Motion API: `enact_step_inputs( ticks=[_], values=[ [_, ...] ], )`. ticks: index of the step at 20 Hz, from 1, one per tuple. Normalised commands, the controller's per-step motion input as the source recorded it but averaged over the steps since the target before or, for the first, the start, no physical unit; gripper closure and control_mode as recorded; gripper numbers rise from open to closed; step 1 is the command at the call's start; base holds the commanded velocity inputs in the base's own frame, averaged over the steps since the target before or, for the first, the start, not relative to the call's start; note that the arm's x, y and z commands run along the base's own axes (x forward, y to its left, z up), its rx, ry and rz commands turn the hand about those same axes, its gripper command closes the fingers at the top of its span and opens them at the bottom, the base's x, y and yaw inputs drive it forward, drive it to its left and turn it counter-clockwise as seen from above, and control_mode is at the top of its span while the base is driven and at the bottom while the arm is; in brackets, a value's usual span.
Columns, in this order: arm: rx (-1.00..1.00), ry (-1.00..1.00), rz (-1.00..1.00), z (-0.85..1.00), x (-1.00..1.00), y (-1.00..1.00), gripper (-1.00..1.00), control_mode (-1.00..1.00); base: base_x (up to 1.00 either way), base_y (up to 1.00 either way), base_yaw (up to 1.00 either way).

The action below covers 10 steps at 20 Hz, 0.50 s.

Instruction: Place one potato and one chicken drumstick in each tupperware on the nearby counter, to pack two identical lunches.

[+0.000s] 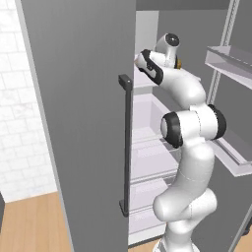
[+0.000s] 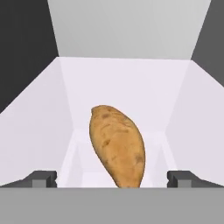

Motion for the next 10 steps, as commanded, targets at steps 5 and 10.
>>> enact_step_inputs(
  ticks=[5, 10],
  values=[
    [0.0, -0.01, 0.01, -0.18, 0.53, 0.0, -1.0, -1.0, 0.0, 0.0, 0.0],
    [0.0, 0.0, 0.0, -0.27, 0.41, 0.01, -1.0, -1.0, 0.0, 0.0, 0.0]
  ],
)
